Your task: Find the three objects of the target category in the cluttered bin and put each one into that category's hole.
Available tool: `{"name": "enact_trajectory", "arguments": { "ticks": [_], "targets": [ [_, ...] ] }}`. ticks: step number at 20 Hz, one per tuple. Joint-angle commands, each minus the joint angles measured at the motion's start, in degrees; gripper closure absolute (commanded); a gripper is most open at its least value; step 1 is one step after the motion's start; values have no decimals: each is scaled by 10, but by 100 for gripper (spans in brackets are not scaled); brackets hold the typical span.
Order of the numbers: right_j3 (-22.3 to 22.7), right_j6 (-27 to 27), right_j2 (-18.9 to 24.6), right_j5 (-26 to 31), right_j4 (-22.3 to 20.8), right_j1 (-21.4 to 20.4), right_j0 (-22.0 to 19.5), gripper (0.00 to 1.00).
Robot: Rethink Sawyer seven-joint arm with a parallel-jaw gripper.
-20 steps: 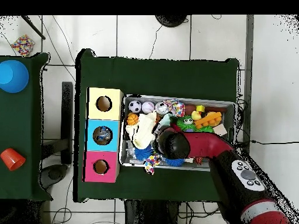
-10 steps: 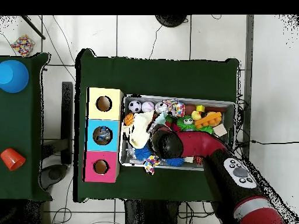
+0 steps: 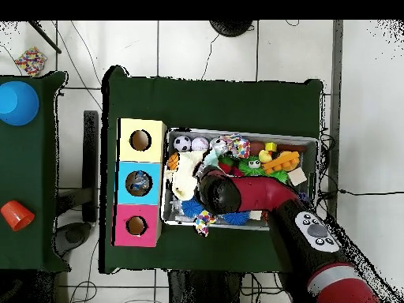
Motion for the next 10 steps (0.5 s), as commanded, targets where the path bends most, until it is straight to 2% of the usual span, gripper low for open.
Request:
{"name": "enact_trajectory", "arguments": {
  "ticks": [1, 10],
  "targets": [
    [30, 80, -10, -36, 29, 15, 10, 100],
    [32, 65, -14, -16, 36, 0, 11, 100]
  ]
}}
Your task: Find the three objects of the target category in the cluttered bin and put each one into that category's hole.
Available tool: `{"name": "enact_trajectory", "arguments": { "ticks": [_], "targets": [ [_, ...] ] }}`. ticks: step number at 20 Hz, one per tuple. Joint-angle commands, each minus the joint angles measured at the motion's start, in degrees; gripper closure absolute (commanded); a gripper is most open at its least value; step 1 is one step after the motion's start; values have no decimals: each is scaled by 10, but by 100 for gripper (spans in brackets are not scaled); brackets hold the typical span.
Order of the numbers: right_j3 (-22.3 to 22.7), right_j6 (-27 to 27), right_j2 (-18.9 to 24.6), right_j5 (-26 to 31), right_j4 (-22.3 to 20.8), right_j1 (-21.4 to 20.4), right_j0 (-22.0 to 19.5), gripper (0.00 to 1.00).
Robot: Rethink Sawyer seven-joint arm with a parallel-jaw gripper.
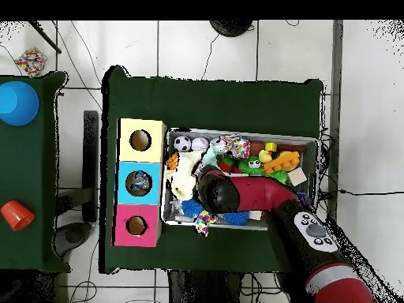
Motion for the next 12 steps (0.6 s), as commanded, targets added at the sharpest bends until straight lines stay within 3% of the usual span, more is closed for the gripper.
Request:
{"name": "enact_trajectory", "arguments": {
  "ticks": [1, 7, 11, 12],
  "targets": [
    [30, 63, -15, 0, 24, -6, 10, 100],
    [20, 55, -52, 52, 25, -41, 37, 100],
    [-22, 19, -62, 124, 37, -65, 25, 100],
    [-11, 19, -74, 129, 30, -82, 32, 100]
  ]
}}
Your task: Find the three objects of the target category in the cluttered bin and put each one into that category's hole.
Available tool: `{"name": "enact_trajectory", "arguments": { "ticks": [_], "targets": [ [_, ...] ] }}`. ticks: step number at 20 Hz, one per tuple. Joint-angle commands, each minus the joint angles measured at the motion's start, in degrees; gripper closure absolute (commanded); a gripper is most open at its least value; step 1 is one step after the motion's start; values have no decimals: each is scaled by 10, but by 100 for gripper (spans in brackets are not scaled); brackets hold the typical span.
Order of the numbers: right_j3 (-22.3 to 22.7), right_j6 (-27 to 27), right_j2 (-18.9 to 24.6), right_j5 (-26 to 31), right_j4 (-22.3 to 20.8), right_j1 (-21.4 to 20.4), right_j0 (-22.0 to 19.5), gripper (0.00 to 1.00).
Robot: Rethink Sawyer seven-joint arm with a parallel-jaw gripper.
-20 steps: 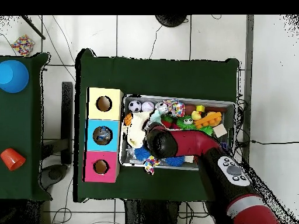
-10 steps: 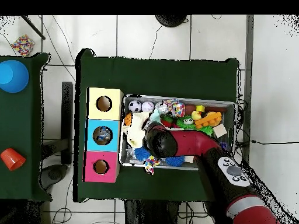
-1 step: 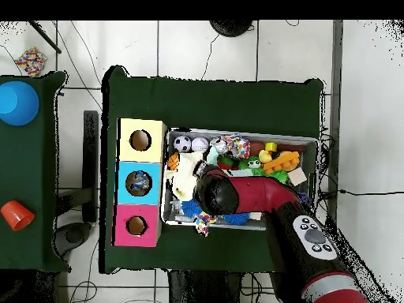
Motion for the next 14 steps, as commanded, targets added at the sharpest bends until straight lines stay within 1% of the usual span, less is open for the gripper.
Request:
{"name": "enact_trajectory", "arguments": {
  "ticks": [1, 5, 7, 9, 11, 12, 13, 14],
  "targets": [
    [-2, 19, -54, 118, 16, -64, 13, 100],
    [-25, 7, -104, 165, -15, -94, 41, 100],
    [-30, 10, -125, 176, -31, -103, 64, 100],
    [-37, 10, -131, 173, -35, -106, 69, 100],
    [-30, 30, -118, 126, -16, -97, 57, 100],
    [-22, 48, -109, 85, -4, -89, 50, 100],
    [-20, 57, -105, 62, 3, -83, 48, 100],
    [-20, 56, -104, 62, 5, -83, 49, 100]
  ]
}}
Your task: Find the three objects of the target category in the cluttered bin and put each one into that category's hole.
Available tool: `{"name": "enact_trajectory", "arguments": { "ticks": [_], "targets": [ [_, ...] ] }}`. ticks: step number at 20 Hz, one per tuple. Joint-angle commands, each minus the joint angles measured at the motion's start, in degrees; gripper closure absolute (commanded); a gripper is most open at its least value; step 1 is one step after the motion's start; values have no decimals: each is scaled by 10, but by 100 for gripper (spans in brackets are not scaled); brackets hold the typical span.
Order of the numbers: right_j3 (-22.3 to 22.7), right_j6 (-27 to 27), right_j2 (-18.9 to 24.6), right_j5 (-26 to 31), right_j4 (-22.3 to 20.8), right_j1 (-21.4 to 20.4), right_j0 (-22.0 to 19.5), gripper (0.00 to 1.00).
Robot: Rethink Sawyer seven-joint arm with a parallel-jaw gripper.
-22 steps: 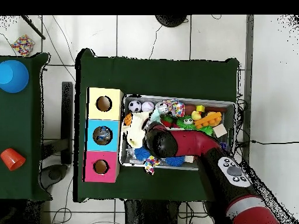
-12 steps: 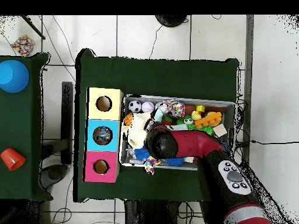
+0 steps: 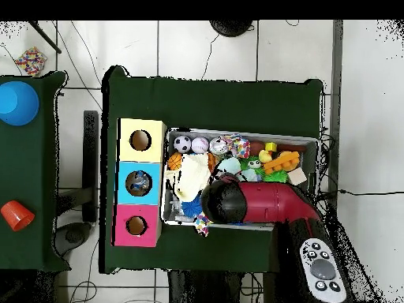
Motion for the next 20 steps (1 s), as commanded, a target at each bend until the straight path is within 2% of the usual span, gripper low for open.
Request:
{"name": "enact_trajectory", "arguments": {
  "ticks": [1, 6, 7, 12, 17, 20],
  "targets": [
    [-25, 44, -11, -30, 2, -6, -3, 100],
    [-92, -40, -47, 94, -52, -36, 31, 100],
    [-78, -39, -57, 88, -63, -38, 40, 100],
    [-109, -95, -63, 136, -96, -44, 38, 100],
    [-112, -101, -56, 121, -125, -31, 20, 100],
    [-121, -109, -53, 132, -136, -27, 14, 100]
  ]
}}
